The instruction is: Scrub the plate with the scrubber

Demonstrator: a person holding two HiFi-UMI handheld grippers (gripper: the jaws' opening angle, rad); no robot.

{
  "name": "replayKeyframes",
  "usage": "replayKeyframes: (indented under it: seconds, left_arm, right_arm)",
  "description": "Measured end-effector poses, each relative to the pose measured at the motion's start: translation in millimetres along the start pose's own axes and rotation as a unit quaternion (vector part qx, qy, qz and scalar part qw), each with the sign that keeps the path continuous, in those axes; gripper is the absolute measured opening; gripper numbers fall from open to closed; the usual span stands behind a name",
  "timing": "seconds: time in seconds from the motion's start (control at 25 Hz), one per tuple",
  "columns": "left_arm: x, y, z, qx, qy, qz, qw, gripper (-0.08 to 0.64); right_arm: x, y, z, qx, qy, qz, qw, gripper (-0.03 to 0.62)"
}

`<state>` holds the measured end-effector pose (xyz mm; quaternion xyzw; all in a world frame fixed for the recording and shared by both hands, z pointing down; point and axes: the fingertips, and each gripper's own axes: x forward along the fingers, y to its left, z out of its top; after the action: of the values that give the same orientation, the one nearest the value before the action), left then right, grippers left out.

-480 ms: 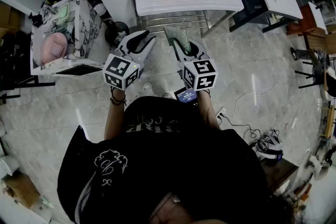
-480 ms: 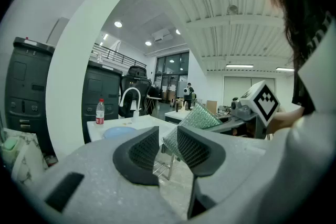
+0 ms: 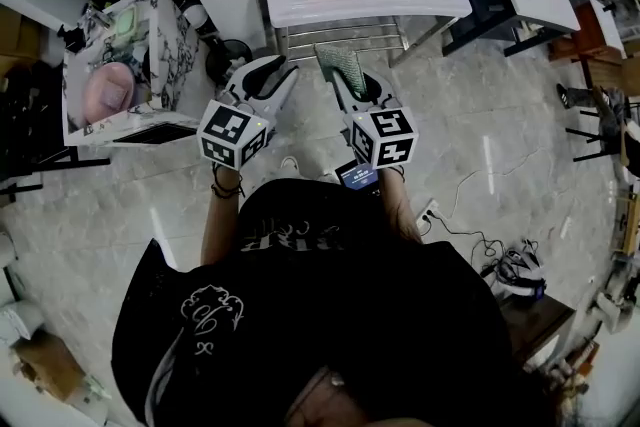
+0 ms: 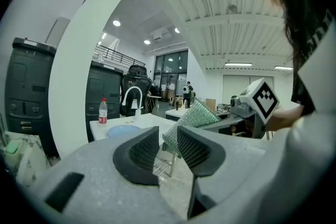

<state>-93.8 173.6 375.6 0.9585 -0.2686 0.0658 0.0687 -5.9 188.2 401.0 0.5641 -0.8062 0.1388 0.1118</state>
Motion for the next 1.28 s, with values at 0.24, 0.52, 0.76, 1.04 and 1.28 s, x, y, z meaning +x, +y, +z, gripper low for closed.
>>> replayKeyframes:
  seconds: [0.24,0.52,0.76,1.04,1.28]
  left_arm:
    - [-10,10,-12,-0.001,0.006,-0.019,0.9998,0.120]
    - [-6,21,-20,-0.013,0.008,-0.030,0.9994,0.120]
    - [12,29,-20,-0.020,0.012,-0.031,0.9993,0.120]
    - [60,48,-10,-0.026,0.014,-0.012,0.9995,0.120]
    - [130,67,5,-0.030,0.017,0.010,0.9994,0.120]
  right_arm:
    - [8,16,-9,-0.001,0.009,-0.016,1.000,0.086]
    - [19,18,-13,-0.004,0.024,-0.023,0.999,0.086]
    - [30,-1,-6,0.000,0.026,-0.023,0.999,0.086]
    - [62,-51,1,0.002,0.027,-0.002,1.000,0.086]
    - [94,-118,23,-0.004,0.029,0.018,0.999,0.086]
